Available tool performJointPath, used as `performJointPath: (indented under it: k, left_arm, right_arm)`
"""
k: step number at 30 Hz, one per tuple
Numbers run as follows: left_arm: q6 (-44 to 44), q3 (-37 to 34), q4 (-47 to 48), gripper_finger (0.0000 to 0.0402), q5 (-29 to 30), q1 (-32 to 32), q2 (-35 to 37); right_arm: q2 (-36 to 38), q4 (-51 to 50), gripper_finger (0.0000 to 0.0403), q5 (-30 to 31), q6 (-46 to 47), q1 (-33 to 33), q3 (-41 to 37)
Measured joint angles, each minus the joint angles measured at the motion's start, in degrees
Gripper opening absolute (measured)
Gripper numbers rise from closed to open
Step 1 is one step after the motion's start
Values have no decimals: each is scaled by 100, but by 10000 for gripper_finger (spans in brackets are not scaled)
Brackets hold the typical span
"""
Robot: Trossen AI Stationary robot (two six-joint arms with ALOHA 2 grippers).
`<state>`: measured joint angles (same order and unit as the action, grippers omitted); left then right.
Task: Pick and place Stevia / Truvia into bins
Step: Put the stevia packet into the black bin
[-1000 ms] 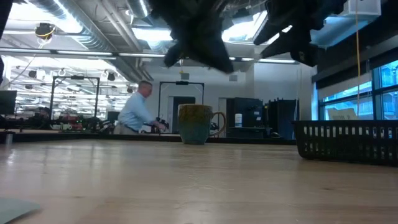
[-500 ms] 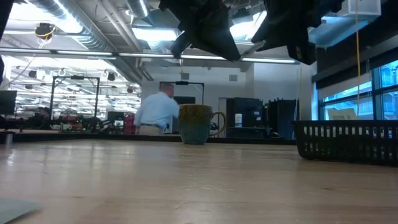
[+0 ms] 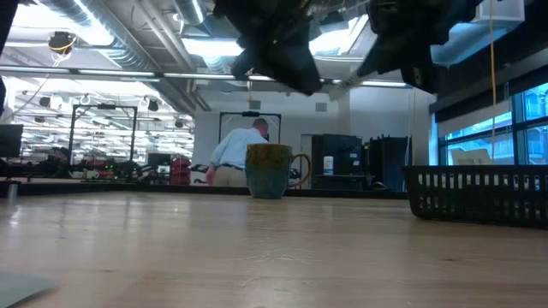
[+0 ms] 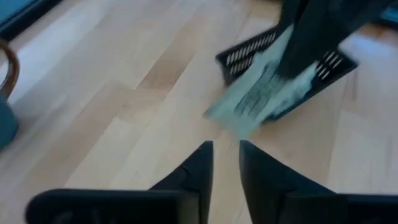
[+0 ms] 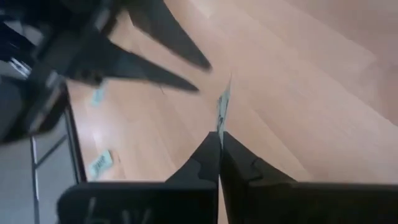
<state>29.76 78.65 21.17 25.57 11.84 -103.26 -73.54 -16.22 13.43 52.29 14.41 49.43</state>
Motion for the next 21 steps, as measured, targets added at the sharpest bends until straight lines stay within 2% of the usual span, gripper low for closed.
performJointPath:
  k: [4,8,12,17,21]
  left_arm:
    - [-20,0,613,94,-209,7,2]
    - [-336,0,1276,98,-807,62,2]
    - [-398,0,1871,91,-1437,134,2]
    - [-353,0,2144,81,-1583,234,2]
    - [-328,0,2084,75,-1585,278,2]
  right_arm:
    - [14,-434,5,-481,2,0,0]
    - [15,-1200,2,-1411,-14,2,0]
    - [15,-2100,3,-1975,6,0,-2]
    - [15,-2801,2,-2098,47,2,-2]
    - [-11,-2935,2,-2060,59,2,-4]
